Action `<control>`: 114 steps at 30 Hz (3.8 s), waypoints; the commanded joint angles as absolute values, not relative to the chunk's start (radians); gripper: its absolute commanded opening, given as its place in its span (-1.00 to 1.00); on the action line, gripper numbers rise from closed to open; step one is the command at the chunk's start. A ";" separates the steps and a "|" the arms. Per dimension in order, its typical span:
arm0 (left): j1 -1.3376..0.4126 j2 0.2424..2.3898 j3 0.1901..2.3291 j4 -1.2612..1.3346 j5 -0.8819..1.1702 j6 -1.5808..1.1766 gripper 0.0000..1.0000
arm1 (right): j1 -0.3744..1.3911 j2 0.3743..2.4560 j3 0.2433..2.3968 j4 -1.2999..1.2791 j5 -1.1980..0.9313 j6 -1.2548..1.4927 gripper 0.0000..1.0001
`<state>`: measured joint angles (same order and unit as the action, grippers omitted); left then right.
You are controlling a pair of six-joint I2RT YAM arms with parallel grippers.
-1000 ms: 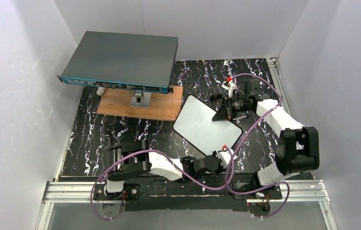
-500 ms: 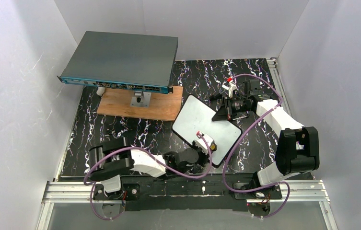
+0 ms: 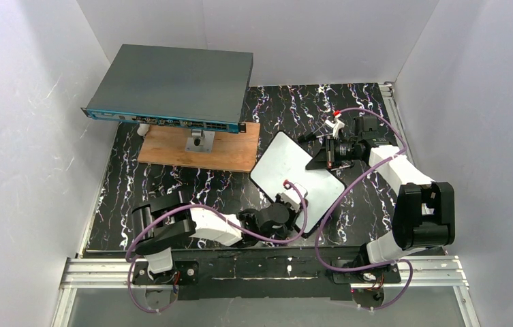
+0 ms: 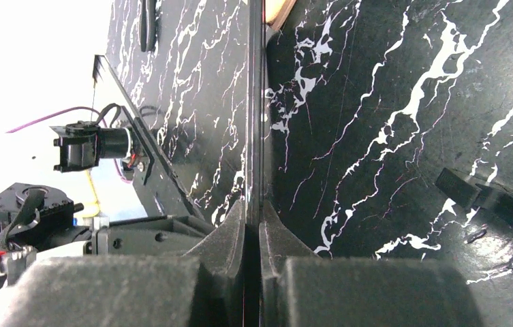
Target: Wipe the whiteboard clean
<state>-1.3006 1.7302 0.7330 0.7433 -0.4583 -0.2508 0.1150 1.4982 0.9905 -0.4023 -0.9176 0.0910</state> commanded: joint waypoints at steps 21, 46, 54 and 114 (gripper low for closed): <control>-1.256 1.679 0.733 0.634 -0.489 -0.326 -1.00 | 0.092 1.455 0.985 -0.328 -1.041 0.211 -0.97; -1.359 1.796 0.767 0.863 -0.447 -0.230 -1.00 | 0.086 1.470 0.981 -0.318 -1.048 0.227 -0.97; -1.279 1.718 0.661 0.914 -0.610 -0.216 -1.00 | 0.086 1.468 0.980 -0.316 -1.051 0.229 -0.97; -1.367 1.854 1.005 0.482 -0.560 -0.239 -1.00 | 0.084 1.467 0.982 -0.321 -1.045 0.227 -0.97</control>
<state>-1.3609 1.8191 0.9882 0.5518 -0.5198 -0.2626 0.0807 1.4963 0.9703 -0.2962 -0.9375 0.1535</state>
